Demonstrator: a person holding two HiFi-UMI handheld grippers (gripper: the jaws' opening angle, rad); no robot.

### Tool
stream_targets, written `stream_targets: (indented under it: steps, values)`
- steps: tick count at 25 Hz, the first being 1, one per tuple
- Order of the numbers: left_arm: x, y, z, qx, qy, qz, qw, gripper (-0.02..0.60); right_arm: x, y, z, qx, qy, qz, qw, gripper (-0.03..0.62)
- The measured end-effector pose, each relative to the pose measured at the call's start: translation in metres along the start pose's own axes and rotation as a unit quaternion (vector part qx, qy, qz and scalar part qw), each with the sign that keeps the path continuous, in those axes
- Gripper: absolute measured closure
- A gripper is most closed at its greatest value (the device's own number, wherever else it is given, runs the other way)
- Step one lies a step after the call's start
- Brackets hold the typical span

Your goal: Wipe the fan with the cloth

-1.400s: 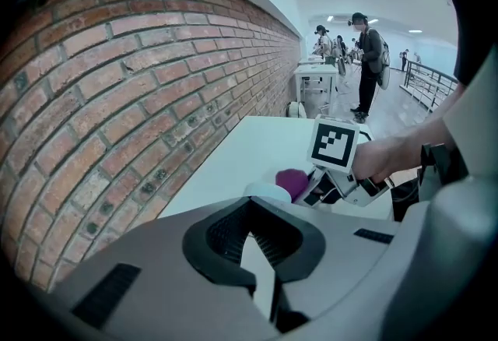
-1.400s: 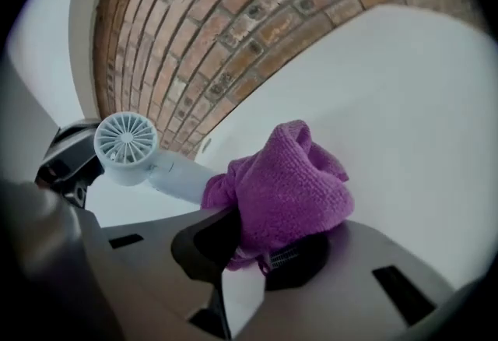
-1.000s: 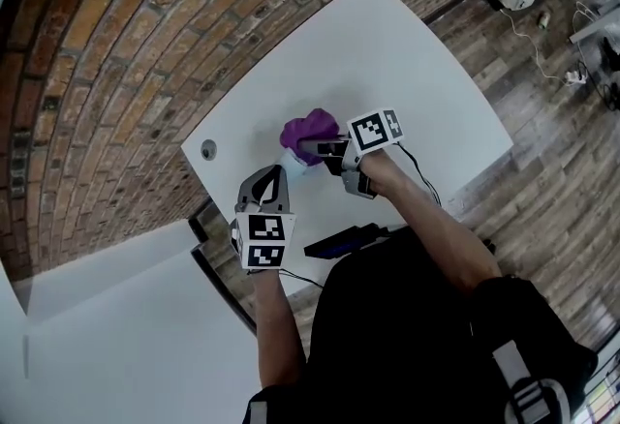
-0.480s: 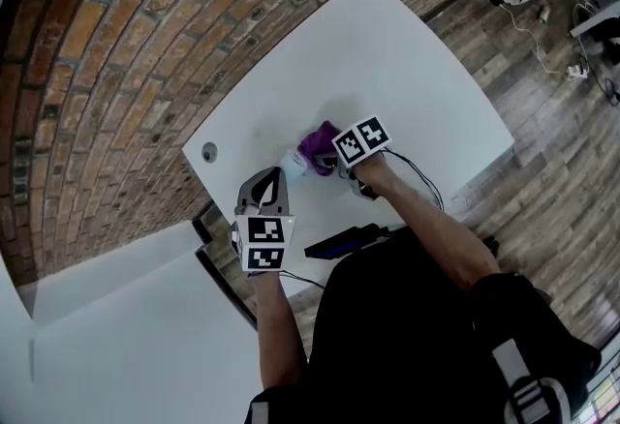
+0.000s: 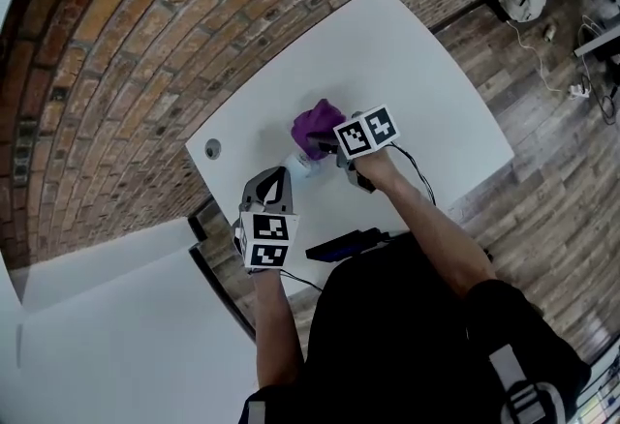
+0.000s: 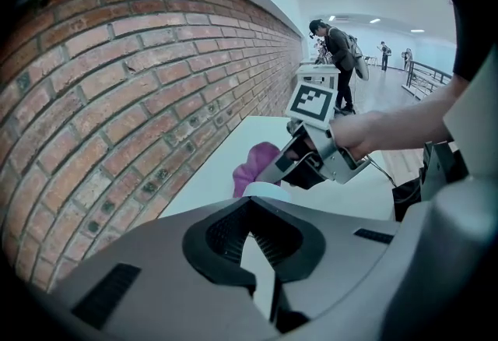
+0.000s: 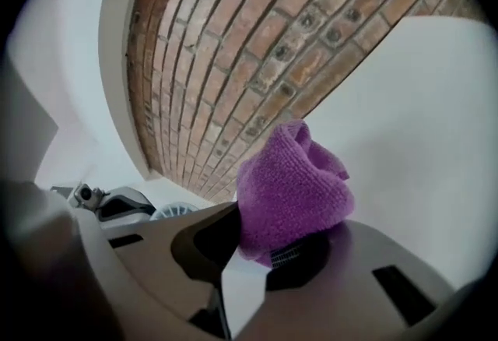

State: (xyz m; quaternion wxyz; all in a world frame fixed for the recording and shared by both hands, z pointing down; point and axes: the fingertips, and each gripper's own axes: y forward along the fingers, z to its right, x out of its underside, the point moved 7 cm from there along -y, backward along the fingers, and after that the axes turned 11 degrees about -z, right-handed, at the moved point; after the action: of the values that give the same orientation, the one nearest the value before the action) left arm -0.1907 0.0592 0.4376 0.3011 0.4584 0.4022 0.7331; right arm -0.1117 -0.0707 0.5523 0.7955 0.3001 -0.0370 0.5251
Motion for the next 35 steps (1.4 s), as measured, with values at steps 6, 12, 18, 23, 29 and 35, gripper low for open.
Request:
stream_targets:
  steps: [6,12,18,23,29,35]
  values:
    - [-0.001,0.001,0.001,0.002,-0.003,0.006,1.0,0.578,0.035,0.044,0.028,0.001,0.052,-0.084,0.995,0.525]
    - [-0.001,0.002,-0.001,-0.002,-0.007,0.018,0.9998,0.578,0.084,0.026,0.02,0.012,0.038,-0.155,0.987,0.525]
    - [0.0,0.006,0.0,-0.012,-0.007,0.049,0.9987,0.578,0.106,-0.007,0.011,0.041,0.022,-0.19,0.981,0.525]
    - [0.018,-0.01,-0.009,-0.006,-0.069,0.091,0.9934,0.578,0.011,-0.052,-0.02,0.083,-0.047,-0.038,0.995,0.525]
    - [0.056,0.009,-0.018,0.125,-0.288,0.163,0.9353,0.578,-0.009,-0.031,-0.071,0.087,-0.12,-0.077,0.986,0.525]
    - [0.057,0.032,-0.039,0.193,-0.294,0.17,0.9204,0.578,0.025,-0.021,-0.085,0.11,-0.079,-0.077,0.988,0.525]
